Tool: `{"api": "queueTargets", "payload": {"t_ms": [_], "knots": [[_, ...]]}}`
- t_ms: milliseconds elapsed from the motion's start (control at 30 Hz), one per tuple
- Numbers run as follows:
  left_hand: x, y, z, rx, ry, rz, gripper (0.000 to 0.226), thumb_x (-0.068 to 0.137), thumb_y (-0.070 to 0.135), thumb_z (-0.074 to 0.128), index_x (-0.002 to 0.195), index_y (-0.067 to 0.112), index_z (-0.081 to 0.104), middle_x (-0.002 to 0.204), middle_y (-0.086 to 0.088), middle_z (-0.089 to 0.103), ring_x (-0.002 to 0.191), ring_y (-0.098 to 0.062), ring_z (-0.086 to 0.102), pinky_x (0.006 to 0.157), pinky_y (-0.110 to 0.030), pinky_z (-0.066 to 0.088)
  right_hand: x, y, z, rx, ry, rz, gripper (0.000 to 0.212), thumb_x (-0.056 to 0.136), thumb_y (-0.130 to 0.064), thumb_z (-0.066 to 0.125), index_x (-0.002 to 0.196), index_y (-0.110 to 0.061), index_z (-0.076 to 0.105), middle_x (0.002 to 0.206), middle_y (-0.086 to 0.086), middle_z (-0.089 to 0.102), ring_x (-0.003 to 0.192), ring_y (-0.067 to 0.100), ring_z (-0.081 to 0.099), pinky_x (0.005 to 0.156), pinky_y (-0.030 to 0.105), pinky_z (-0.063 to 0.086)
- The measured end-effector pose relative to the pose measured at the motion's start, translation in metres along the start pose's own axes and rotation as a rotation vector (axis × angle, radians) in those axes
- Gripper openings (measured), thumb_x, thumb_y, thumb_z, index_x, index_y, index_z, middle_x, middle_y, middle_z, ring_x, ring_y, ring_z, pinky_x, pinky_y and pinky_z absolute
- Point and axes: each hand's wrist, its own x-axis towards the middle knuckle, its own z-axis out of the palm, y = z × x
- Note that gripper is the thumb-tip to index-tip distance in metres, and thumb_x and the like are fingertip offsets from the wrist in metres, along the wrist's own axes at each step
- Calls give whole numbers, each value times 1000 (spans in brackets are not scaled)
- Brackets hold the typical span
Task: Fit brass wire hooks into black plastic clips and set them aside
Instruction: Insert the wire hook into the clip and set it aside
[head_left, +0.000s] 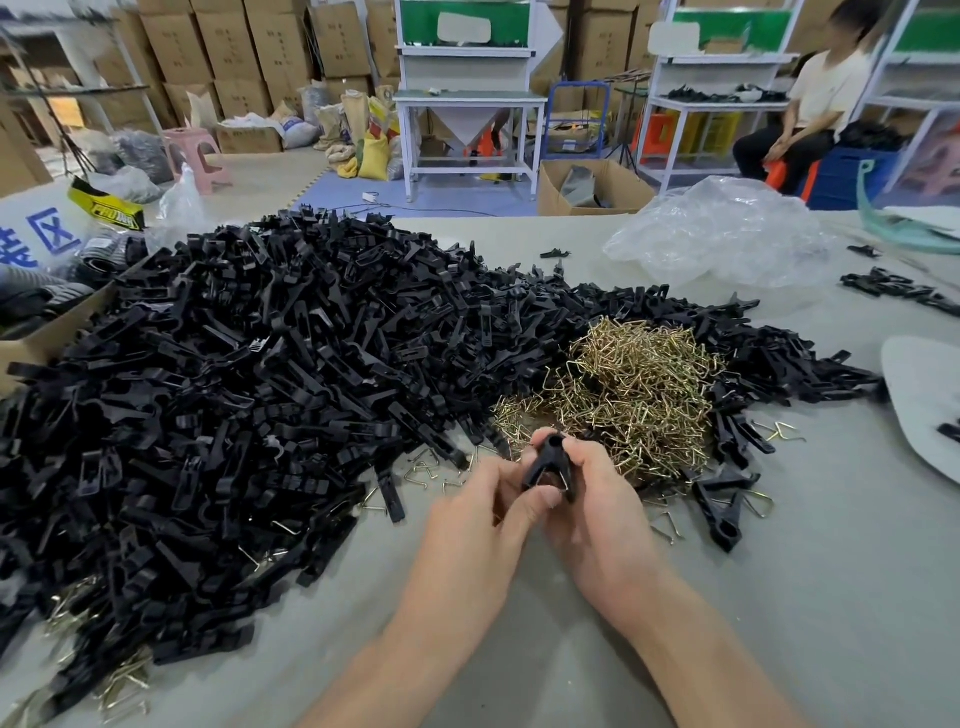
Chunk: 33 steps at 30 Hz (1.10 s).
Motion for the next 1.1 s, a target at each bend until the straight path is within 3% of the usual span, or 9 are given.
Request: {"api": "queueTargets", "payload": {"t_ms": [67,133,200,267,333,533,700,900,1100], "knots": [[-4,4,4,241,-32,74,19,94,57,47,104,43,54,91,16,67,84,-3,60,70,-18,44,1,4,3,-40,95,-50,35,101,-19,45,75,-14,68,80,7,61,72,18,58,82,35,47],[-7,5,10,426,-37,133,48,97,60,26,137,40,43,125,14,63,111,-9,59,86,-25,46,0,7,4,-67,145,-61,36,101,-22,47,73,-16,69,86,10,65,82,23,62,88,39,49],[-8,6,13,462,-27,168,50,104,47,28,153,36,24,151,13,44,132,-8,47,97,-23,40,-1,8,4,-97,130,-73,41,103,-24,46,69,-21,70,88,10,69,91,26,65,92,40,49],[-8,6,14,471,-40,185,54,106,37,32,156,37,11,157,15,34,137,-5,41,99,-21,38,-3,8,6,-147,107,-101,46,103,-25,42,66,-26,68,84,9,72,89,25,70,83,35,53],[-7,7,14,523,-56,188,56,105,34,33,156,36,12,155,15,36,135,-6,43,97,-21,38,-4,10,7,-165,114,-108,45,103,-26,42,65,-28,67,82,9,73,88,25,72,79,35,55],[-4,13,16,566,-70,102,41,102,30,40,143,29,42,137,10,57,121,-11,56,93,-22,42,-3,16,7,-254,145,-121,40,99,-29,40,66,-31,64,83,8,75,85,25,74,71,32,55],[-2,15,16,480,-59,75,34,103,28,42,135,24,52,130,6,64,115,-16,61,88,-25,44,-5,18,8,-264,176,-138,31,100,-25,39,79,-20,62,84,14,75,77,21,74,60,24,56],[-4,12,15,363,-12,124,35,98,28,43,125,22,63,125,7,68,108,-16,65,89,-28,50,-8,18,10,-235,174,-172,31,97,-24,41,75,-22,63,85,19,74,77,23,73,61,24,57],[-4,14,17,365,54,128,33,96,32,47,121,23,66,115,7,72,100,-14,67,81,-25,49,-10,20,11,-164,147,-198,33,97,-34,43,72,-29,62,78,12,73,77,22,70,74,31,56]]}}
